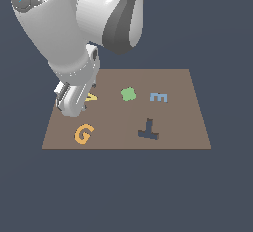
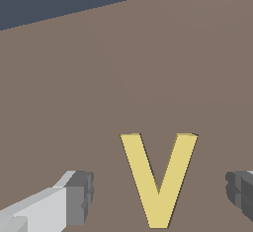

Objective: Insert a designated object into the corresponding slot on a board.

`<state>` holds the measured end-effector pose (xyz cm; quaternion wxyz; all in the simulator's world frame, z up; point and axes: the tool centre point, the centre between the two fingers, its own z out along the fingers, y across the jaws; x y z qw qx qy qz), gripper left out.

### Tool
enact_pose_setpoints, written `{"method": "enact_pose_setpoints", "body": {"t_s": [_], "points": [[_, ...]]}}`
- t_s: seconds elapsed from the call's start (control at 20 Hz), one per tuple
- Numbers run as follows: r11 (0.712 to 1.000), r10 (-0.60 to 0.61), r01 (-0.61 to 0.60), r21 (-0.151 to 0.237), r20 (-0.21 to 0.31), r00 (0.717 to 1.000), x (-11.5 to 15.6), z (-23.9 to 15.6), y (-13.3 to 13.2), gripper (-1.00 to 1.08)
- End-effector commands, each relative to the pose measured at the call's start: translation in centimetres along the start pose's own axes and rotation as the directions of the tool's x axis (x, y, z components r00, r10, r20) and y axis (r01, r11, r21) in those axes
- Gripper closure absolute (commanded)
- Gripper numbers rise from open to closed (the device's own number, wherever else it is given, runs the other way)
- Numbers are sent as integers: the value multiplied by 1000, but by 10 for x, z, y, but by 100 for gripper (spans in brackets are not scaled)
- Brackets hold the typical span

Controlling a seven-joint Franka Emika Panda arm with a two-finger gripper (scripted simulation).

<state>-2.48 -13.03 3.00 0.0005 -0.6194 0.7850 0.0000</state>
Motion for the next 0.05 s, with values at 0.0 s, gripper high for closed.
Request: {"method": "enact_pose_setpoints", "body": {"t_s": [0.0], "points": [[1000,0,0,0,0,1000,0,0,0,-92]]}}
